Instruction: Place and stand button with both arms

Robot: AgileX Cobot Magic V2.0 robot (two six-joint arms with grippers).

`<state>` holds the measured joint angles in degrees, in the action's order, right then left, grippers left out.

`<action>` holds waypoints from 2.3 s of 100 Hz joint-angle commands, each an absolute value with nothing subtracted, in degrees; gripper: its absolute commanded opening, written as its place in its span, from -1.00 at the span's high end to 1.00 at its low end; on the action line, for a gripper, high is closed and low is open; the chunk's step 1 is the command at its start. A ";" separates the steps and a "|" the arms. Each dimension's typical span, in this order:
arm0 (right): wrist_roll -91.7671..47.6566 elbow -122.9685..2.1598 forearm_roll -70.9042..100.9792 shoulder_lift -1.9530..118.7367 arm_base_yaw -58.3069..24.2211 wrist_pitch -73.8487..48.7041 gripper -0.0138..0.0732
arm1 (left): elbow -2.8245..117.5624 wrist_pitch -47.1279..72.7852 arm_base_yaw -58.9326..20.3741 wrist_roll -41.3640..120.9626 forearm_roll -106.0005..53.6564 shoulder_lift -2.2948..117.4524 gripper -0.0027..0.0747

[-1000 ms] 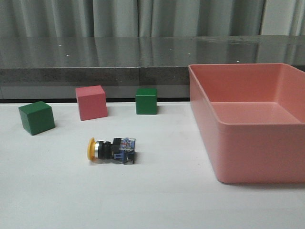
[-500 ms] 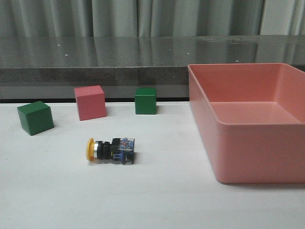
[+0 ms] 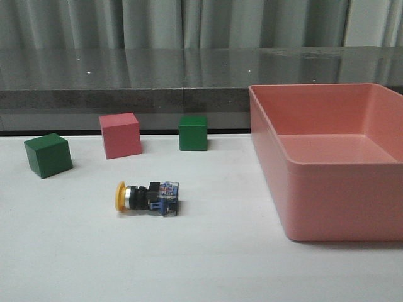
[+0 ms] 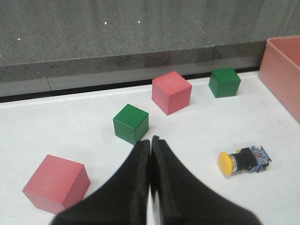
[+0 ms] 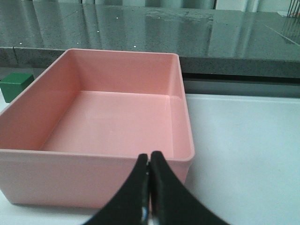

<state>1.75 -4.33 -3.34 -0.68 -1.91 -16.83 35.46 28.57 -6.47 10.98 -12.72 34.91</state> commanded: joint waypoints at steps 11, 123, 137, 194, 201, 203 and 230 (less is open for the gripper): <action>1.77 -5.85 -3.57 -1.77 -1.92 -12.23 0.81 | 46.80 27.25 -6.91 21.55 -14.20 49.04 0.98; 1.77 -5.85 -3.57 -1.77 -1.92 -12.23 0.81 | 54.76 39.58 -7.75 109.04 -78.99 83.41 -0.41; 1.77 -5.85 -3.57 -1.77 -1.92 -12.23 0.81 | 54.76 45.58 -7.75 119.64 -87.36 89.91 -0.41; 1.77 -5.85 -3.57 -1.77 -1.92 -12.23 0.81 | 54.76 56.57 -5.17 132.87 -86.91 106.04 -0.41; 1.77 -5.85 -3.57 -1.77 -1.92 -12.23 0.81 | 54.76 56.98 -5.17 135.71 -86.91 107.22 -0.41; 1.77 -5.85 -3.57 -1.77 -1.92 -12.23 0.81 | 54.76 56.98 -5.17 136.33 -86.91 107.51 -0.41; 1.77 -5.85 -3.57 -1.77 -1.92 -12.23 0.81 | 54.76 56.98 -5.17 140.74 -87.54 111.29 -0.41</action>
